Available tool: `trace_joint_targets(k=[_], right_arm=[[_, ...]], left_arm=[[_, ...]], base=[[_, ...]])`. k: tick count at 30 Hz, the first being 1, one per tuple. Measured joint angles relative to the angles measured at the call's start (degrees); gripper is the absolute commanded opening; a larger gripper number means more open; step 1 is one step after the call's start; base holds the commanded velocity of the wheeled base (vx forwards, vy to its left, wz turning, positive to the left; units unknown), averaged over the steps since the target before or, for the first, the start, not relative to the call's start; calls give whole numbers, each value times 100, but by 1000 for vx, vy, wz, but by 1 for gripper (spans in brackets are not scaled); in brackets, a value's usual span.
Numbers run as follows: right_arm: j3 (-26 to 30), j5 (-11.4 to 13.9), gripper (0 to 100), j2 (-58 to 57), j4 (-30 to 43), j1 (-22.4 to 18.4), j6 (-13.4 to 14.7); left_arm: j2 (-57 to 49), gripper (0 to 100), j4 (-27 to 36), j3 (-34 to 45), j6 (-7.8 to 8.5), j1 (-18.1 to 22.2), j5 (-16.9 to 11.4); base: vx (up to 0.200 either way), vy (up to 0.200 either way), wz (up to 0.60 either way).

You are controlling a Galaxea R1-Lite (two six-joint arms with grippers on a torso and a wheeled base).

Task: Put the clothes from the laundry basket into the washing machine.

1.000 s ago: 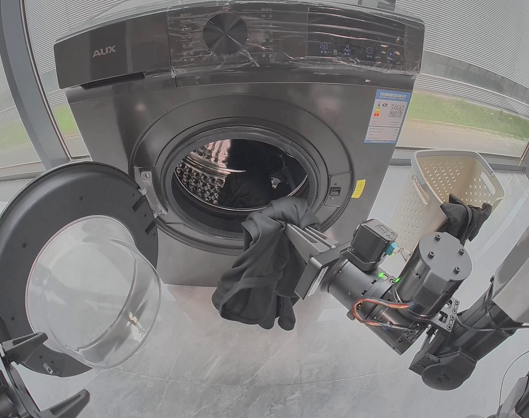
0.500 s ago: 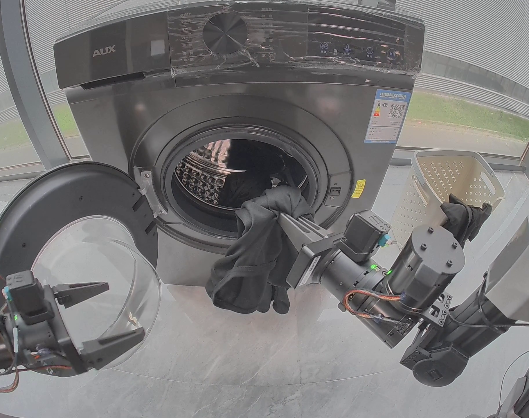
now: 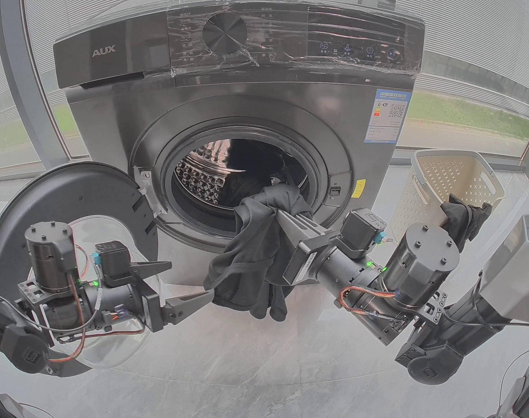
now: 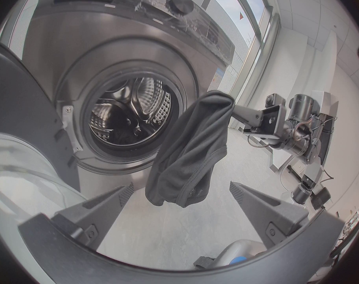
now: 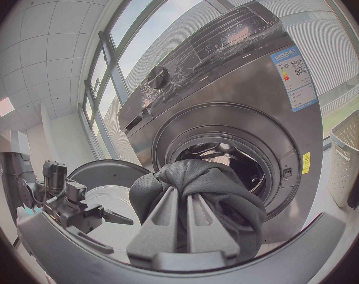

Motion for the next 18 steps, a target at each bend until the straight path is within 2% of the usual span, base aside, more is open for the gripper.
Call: trace_joint_targets(k=[6,18], right_arm=[[-27,-4,0,10,2,-5,0],[-24,-9,0,10,-6,15,-9]], left_arm=[[673,100,-134,-212,-35,-174,6],[1659,100,-589,-735,-55,-234,66]], base=[[0,0,0],[0,0,0]])
